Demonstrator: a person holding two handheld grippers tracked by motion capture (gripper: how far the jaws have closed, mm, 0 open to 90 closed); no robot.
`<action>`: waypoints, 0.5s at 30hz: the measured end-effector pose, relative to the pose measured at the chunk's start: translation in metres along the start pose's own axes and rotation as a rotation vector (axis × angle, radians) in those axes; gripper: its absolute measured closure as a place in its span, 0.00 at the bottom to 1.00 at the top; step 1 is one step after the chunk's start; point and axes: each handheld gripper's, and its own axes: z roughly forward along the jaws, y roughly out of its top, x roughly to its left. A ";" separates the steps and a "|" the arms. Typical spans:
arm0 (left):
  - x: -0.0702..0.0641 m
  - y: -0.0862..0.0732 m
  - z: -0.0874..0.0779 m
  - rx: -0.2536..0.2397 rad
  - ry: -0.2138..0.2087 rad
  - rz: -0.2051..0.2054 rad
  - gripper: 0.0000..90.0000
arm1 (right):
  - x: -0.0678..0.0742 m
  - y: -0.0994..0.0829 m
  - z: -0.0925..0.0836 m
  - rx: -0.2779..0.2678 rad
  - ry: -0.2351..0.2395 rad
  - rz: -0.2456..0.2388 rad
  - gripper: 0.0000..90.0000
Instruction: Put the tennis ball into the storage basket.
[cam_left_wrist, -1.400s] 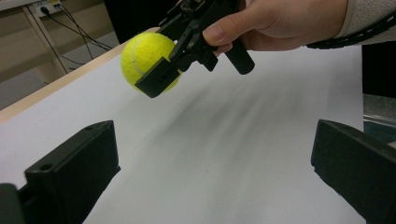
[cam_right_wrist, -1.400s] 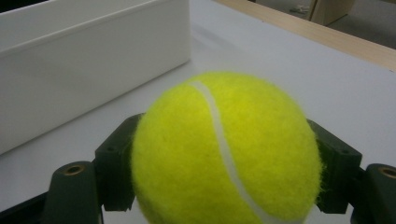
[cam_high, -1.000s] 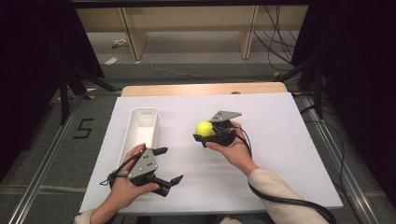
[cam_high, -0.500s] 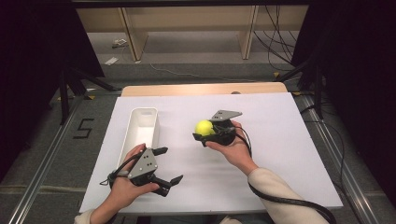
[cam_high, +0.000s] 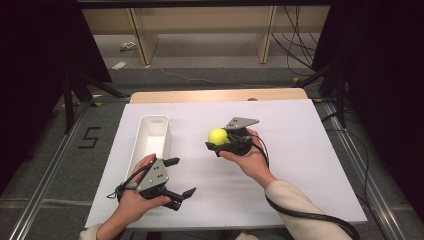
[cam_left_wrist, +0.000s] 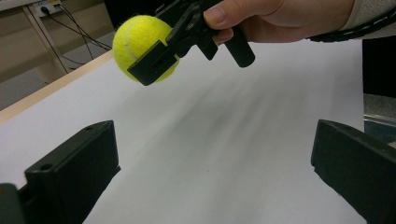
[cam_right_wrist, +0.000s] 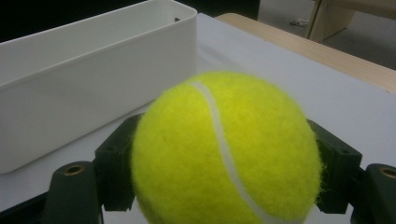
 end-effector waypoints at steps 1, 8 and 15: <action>0.000 0.000 0.000 0.000 0.000 0.000 0.00 | 0.000 0.000 0.000 -0.001 -0.002 0.000 0.29; 0.000 0.000 0.000 0.000 0.000 0.000 0.00 | 0.001 0.002 -0.001 -0.009 -0.003 -0.005 0.29; 0.000 0.000 0.000 0.000 0.000 0.001 0.00 | 0.002 0.003 -0.001 -0.012 -0.002 -0.002 0.29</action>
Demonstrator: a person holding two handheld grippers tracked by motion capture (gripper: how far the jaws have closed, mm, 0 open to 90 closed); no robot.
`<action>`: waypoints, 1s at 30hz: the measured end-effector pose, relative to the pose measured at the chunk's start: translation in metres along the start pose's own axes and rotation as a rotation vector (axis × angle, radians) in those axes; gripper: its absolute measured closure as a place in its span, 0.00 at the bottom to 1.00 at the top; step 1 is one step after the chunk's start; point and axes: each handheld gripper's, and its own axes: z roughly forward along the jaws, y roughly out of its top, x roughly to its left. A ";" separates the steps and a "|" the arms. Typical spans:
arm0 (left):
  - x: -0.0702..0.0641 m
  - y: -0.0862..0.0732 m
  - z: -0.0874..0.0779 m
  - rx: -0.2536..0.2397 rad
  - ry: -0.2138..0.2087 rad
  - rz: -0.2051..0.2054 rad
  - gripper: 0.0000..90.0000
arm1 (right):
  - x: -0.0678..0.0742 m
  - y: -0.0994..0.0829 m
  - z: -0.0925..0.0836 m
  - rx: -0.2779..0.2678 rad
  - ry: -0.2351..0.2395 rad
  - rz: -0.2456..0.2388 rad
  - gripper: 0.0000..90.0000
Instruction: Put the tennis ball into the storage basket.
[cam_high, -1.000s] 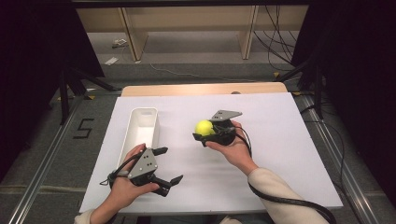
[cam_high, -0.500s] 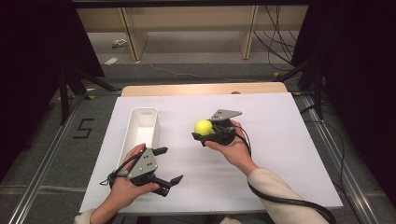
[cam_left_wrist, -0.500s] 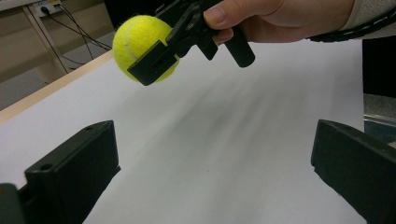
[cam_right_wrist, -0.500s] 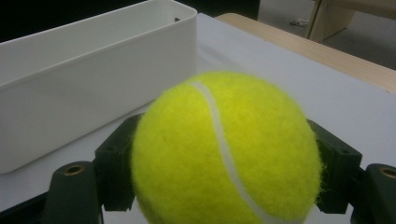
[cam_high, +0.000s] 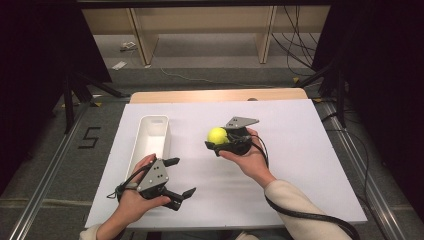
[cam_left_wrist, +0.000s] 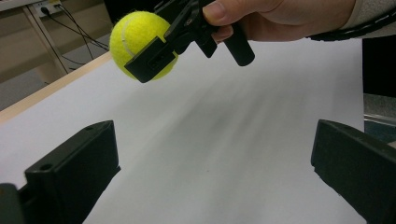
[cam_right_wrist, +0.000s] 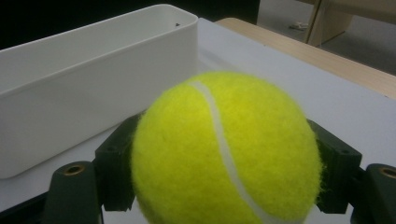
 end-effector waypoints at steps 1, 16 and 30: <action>0.000 0.000 0.000 0.000 0.000 0.000 0.00 | 0.000 0.000 0.000 -0.001 -0.001 0.000 0.29; 0.000 0.000 0.000 0.000 0.001 0.000 0.00 | 0.002 0.002 0.000 -0.010 0.003 -0.003 0.29; 0.000 0.000 0.000 0.001 0.001 0.000 0.00 | 0.004 0.005 -0.001 -0.019 0.007 -0.002 0.29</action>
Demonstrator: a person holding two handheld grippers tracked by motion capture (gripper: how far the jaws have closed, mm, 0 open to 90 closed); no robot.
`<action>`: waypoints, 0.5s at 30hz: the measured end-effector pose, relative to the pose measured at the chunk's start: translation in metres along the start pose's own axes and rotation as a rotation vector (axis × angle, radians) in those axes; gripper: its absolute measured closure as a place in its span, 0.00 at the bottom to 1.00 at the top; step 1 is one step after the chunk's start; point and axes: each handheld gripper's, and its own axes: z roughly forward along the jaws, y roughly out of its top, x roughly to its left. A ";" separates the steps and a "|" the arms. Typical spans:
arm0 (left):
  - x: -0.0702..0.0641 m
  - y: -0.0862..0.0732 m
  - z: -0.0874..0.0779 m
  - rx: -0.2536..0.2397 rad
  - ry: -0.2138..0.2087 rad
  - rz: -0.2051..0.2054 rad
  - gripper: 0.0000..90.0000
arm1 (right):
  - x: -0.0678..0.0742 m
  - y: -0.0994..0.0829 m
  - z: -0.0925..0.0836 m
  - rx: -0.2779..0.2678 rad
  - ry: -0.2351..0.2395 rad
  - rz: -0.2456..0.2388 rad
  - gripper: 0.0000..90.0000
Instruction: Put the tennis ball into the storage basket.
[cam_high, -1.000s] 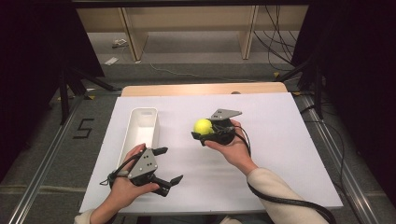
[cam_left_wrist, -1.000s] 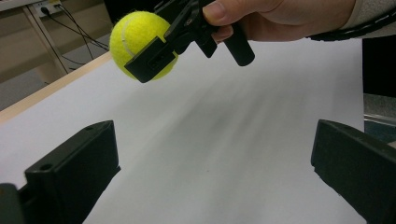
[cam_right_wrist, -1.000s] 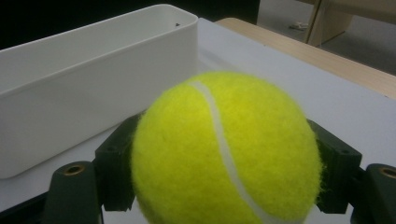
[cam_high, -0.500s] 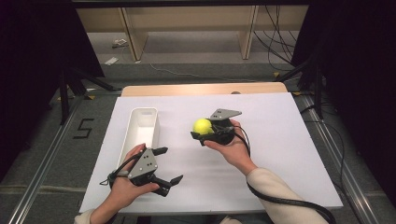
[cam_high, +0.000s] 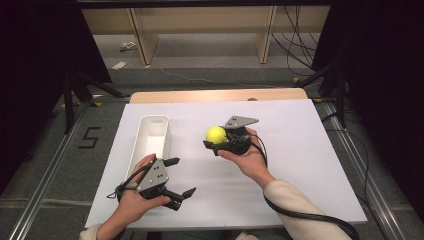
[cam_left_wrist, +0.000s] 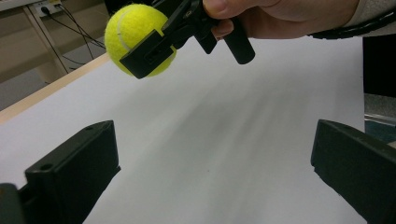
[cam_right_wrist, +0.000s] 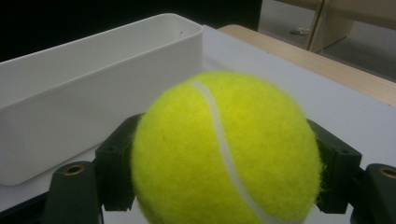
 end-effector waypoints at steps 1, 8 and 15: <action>0.000 0.000 0.000 0.000 0.000 0.000 0.00 | 0.000 0.000 0.000 -0.001 0.000 -0.001 0.29; 0.000 0.000 0.000 0.000 0.000 0.000 0.00 | 0.001 0.001 0.000 -0.007 0.004 0.000 0.29; 0.000 0.000 0.000 0.000 0.000 0.000 0.00 | 0.001 0.002 0.000 -0.006 0.004 0.003 0.29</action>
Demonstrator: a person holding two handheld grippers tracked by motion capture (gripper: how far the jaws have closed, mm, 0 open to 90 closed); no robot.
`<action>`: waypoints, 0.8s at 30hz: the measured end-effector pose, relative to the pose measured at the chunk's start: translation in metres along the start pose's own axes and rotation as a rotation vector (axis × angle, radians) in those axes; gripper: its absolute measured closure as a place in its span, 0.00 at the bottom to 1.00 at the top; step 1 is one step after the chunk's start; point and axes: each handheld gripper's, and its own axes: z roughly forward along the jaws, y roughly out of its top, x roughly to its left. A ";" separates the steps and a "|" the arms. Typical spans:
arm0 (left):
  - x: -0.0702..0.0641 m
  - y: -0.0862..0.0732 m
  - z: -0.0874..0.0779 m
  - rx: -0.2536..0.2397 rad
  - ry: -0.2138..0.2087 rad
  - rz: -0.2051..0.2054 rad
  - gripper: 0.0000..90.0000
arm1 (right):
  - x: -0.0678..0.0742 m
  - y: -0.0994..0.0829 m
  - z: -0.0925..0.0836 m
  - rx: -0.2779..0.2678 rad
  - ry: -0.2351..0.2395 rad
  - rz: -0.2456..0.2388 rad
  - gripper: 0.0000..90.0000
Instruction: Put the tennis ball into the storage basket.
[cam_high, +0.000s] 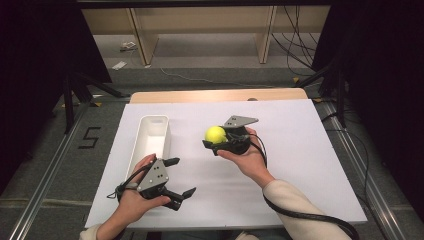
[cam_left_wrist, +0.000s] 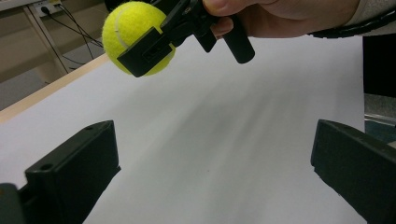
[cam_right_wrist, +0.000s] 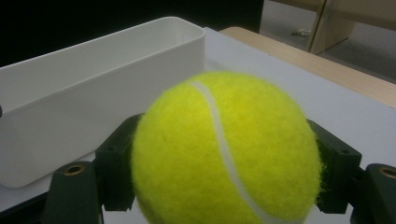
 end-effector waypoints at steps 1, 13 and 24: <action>0.000 0.000 0.000 0.000 0.000 0.000 0.00 | 0.000 0.000 0.000 -0.001 0.000 -0.001 0.29; 0.000 0.000 0.000 0.001 0.000 0.001 0.00 | 0.000 0.003 -0.001 -0.007 -0.001 -0.003 0.29; 0.000 0.000 0.000 0.001 0.002 0.000 0.00 | 0.001 0.005 -0.001 -0.010 0.003 -0.007 0.29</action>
